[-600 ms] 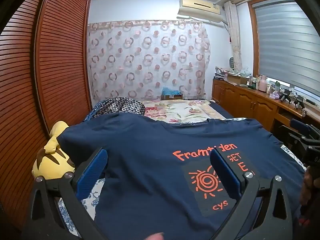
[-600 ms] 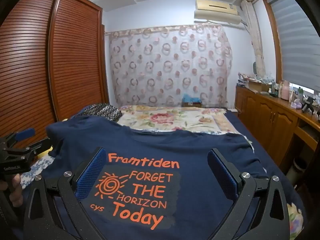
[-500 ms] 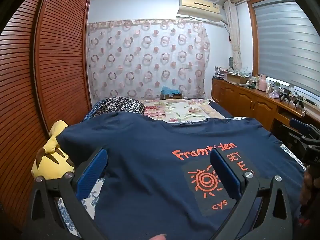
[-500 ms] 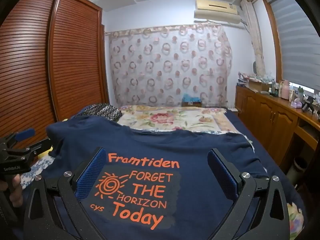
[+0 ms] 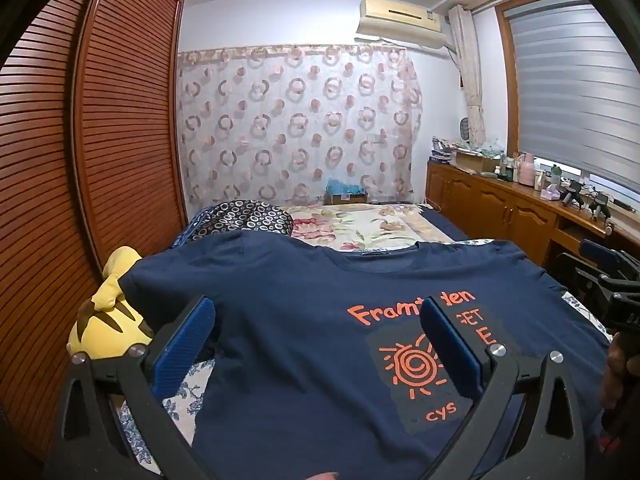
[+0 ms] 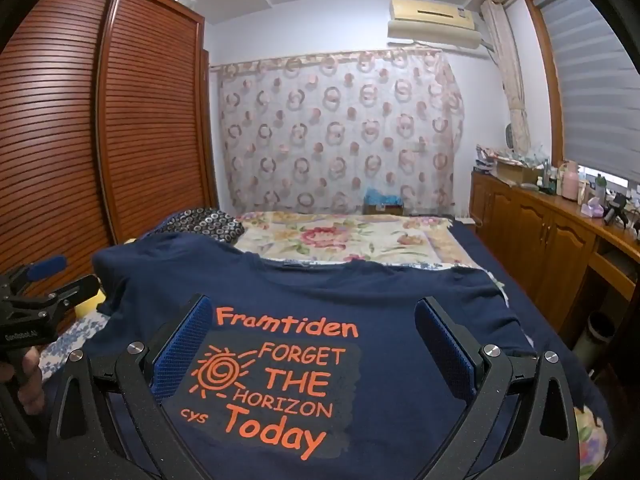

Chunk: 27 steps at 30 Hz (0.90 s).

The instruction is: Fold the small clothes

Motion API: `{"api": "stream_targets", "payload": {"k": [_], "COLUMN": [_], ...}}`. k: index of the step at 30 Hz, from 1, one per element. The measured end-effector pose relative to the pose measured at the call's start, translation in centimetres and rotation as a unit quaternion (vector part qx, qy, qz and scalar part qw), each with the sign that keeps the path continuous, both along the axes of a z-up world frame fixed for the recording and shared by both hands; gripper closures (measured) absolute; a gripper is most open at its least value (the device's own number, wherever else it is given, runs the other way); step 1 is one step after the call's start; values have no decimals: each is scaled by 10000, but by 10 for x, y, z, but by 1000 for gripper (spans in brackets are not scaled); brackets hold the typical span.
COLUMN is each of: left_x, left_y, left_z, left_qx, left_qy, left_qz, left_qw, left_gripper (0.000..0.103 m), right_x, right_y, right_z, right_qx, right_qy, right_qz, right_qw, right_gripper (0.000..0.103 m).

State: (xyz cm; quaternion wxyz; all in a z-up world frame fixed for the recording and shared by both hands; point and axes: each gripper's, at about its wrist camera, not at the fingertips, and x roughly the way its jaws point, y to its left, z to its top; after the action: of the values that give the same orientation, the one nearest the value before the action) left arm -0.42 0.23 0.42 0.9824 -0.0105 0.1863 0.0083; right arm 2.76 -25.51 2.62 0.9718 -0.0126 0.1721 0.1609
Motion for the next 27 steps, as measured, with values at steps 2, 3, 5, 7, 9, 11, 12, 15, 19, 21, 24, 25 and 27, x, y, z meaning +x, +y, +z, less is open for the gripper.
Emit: {"api": "stream_targets", "payload": {"k": [2, 3, 5, 7, 9, 11, 12, 15, 19, 21, 24, 25, 27], "left_x": [0, 0, 0, 0, -2, -2, -2, -2, -2, -2, -2, -2, -3], "left_y": [0, 0, 0, 0, -1, -1, -2, -1, -2, -2, -2, -2, -2], "left_z": [1, 1, 1, 2, 3, 3, 3, 3, 3, 3, 2, 2, 2], "left_qx": [7, 3, 7, 10, 22, 18, 25, 30, 35, 36, 38, 40, 42], "left_qy": [-6, -5, -7, -11, -20, -22, -21, -23, -27, -24, -35, -34, -33], "left_qz": [5, 6, 8, 6, 6, 2, 2, 2, 4, 3, 5, 2, 6], "left_qw": [10000, 10000, 10000, 10000, 10000, 10000, 10000, 10000, 10000, 10000, 10000, 10000, 10000], "left_gripper": [0, 0, 0, 0, 0, 0, 0, 0, 0, 0, 0, 0, 0], "right_x": [0, 0, 0, 0, 1, 1, 1, 1, 1, 2, 1, 1, 2], "right_y": [0, 0, 0, 0, 0, 0, 0, 0, 1, 1, 1, 1, 1], "right_z": [0, 0, 0, 0, 0, 0, 0, 0, 0, 1, 1, 1, 1], "right_qx": [-4, -4, -4, -11, -7, -9, -8, -6, -9, -2, -1, 0, -2], "right_qy": [2, -3, -1, -5, -4, -3, -2, -2, -2, 1, 1, 0, 3], "right_qz": [3, -1, -3, -6, -12, -16, -11, -14, -19, -17, -19, -20, -17], "right_qw": [10000, 10000, 10000, 10000, 10000, 10000, 10000, 10000, 10000, 10000, 10000, 10000, 10000], "right_gripper": [0, 0, 0, 0, 0, 0, 0, 0, 0, 0, 0, 0, 0]}}
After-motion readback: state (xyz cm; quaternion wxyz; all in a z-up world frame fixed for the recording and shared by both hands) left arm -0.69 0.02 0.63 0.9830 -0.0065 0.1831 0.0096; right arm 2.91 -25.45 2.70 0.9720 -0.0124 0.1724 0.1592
